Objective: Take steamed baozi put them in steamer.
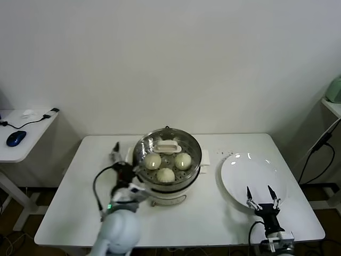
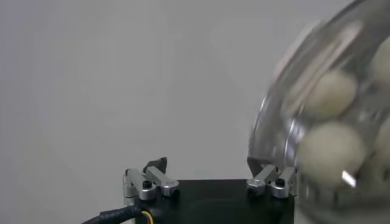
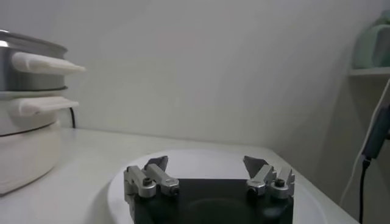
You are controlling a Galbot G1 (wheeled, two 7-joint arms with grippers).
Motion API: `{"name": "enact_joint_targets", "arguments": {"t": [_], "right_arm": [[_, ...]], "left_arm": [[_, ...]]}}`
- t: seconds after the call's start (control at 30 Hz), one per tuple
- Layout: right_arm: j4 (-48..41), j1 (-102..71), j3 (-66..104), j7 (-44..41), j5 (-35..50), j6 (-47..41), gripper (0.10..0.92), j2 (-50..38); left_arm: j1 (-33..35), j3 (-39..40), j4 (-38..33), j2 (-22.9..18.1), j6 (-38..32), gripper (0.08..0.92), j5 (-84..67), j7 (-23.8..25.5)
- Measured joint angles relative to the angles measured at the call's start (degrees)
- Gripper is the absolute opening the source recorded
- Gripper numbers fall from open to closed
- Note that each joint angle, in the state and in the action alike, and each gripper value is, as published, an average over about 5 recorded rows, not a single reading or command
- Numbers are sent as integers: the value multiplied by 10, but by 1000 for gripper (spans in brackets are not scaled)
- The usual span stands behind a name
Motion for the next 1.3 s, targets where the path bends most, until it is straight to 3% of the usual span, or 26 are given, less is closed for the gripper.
{"name": "enact_joint_targets", "arguments": {"t": [0.13,0.3,0.5,0.67,0.93,1.3], "right_arm": [[9,-8,2,-8,4,5,823,-2],[13,-11,3,-14,16,11,823,-2],[11,-11,5,-16,33,15,823,-2],[9,-13,6,-19,47,16,823,-4],[4,-12,2,-22,57,17,823,-7],[0,-10,-2,-22,62,22,823,-7]], "left_arm": [[42,-93,4,24,-47,823,-153,-21],[90,-169,38,49,-172,823,-339,-27],[119,-207,105,60,-343,823,-495,-20],[136,-217,153,62,-437,823,-564,-13],[159,-224,190,63,-516,823,-619,-6],[177,-224,198,59,-561,823,-643,-2]]}}
